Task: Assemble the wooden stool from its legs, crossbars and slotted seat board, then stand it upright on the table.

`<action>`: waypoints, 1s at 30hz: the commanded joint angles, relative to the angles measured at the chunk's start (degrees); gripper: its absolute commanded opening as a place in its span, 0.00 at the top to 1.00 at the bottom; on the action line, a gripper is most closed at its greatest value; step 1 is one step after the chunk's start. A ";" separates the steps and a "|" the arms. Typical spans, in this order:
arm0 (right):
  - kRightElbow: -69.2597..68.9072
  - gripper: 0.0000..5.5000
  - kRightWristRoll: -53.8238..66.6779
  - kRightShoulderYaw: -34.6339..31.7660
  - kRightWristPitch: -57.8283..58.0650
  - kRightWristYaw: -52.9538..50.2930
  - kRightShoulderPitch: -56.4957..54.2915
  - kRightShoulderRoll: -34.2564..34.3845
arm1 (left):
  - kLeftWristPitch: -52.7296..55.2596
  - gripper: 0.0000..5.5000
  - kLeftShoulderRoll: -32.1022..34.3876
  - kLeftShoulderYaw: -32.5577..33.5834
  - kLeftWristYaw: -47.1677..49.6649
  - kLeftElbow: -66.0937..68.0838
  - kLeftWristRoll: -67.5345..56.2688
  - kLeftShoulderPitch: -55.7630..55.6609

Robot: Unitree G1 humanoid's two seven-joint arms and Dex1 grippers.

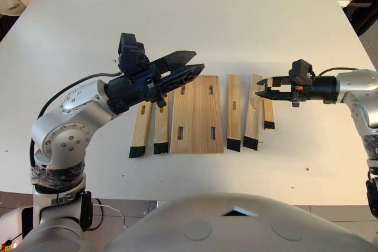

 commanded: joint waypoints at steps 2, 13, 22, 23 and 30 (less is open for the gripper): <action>4.29 0.76 -5.48 6.06 0.58 1.76 3.51 -0.20 | 0.65 0.60 1.01 -0.28 -0.97 0.74 0.73 -1.30; 4.58 0.76 -4.34 4.89 -2.53 1.22 12.02 -2.13 | 1.07 0.60 1.38 -0.57 -2.09 1.36 1.61 -1.42; 5.63 0.76 -3.09 3.74 -3.26 -3.10 10.39 1.19 | 1.37 0.60 1.05 -0.82 -1.98 2.50 1.71 -2.59; 5.72 0.76 -3.79 3.65 -4.14 -4.35 10.29 1.74 | 1.39 0.60 1.00 -0.84 -1.98 2.51 1.66 -2.63; 7.98 0.59 -6.57 3.33 -6.75 -8.04 9.86 4.13 | 1.83 0.60 1.05 -1.01 -1.97 2.59 1.63 -2.96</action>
